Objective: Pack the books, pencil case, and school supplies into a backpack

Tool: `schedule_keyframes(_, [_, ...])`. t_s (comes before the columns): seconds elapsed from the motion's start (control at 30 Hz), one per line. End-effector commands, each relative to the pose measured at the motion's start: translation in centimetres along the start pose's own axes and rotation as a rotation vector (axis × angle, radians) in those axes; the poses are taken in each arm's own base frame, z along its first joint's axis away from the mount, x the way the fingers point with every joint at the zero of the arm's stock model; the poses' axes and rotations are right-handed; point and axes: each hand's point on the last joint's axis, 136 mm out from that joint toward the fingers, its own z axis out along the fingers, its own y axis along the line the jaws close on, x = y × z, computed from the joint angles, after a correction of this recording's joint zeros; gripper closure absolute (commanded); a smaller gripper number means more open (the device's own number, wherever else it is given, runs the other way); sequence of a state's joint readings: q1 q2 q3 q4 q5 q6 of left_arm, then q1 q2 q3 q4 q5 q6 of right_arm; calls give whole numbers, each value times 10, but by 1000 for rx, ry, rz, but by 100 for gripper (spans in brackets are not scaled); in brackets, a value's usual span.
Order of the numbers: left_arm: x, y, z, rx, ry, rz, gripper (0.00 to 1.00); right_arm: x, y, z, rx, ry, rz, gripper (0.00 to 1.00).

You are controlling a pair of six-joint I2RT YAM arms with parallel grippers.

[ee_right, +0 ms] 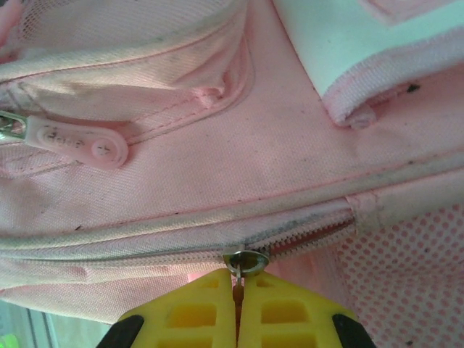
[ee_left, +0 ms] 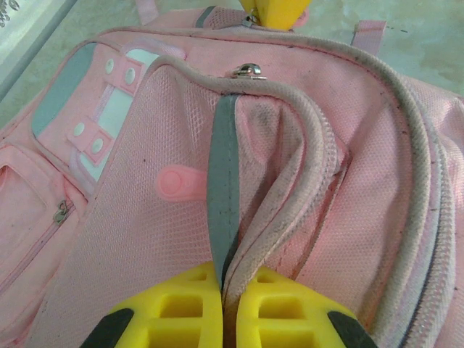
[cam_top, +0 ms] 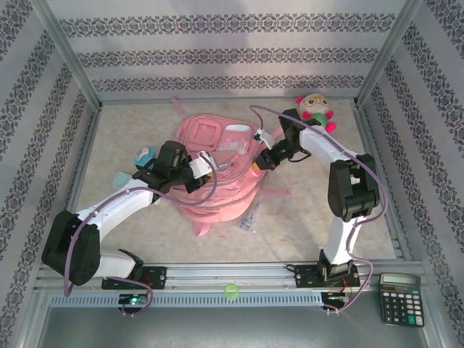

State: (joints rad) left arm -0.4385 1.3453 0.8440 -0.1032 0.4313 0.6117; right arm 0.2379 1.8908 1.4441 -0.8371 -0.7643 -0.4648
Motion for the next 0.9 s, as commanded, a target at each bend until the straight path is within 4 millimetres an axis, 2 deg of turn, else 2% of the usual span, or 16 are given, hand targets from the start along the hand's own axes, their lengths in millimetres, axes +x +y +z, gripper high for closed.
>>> schedule_keyframes(0.0, [-13,42,-17,-202,-3,-34,100,19,5,-3,20,41,122,99])
schedule_keyframes(0.13, [-14,38,-15,-183,-17,-40,100,25,-3,10,15,53,184,99])
schedule_keyframes(0.23, [-15,35,-13,-174,-27,-42,100,23,-6,16,9,27,194,95])
schedule_keyframes(0.33, [-16,35,-12,-170,-32,-43,100,21,-6,18,-13,7,205,88])
schedule_keyframes(0.47, [-16,36,-13,-177,-31,-42,100,22,-3,21,-47,1,207,88])
schedule_keyframes(0.73, [-16,36,-12,-179,-25,-36,100,25,4,17,-69,-32,209,82])
schedule_keyframes(0.87, [-17,36,-13,-176,-31,-33,100,20,3,13,-66,-81,191,86])
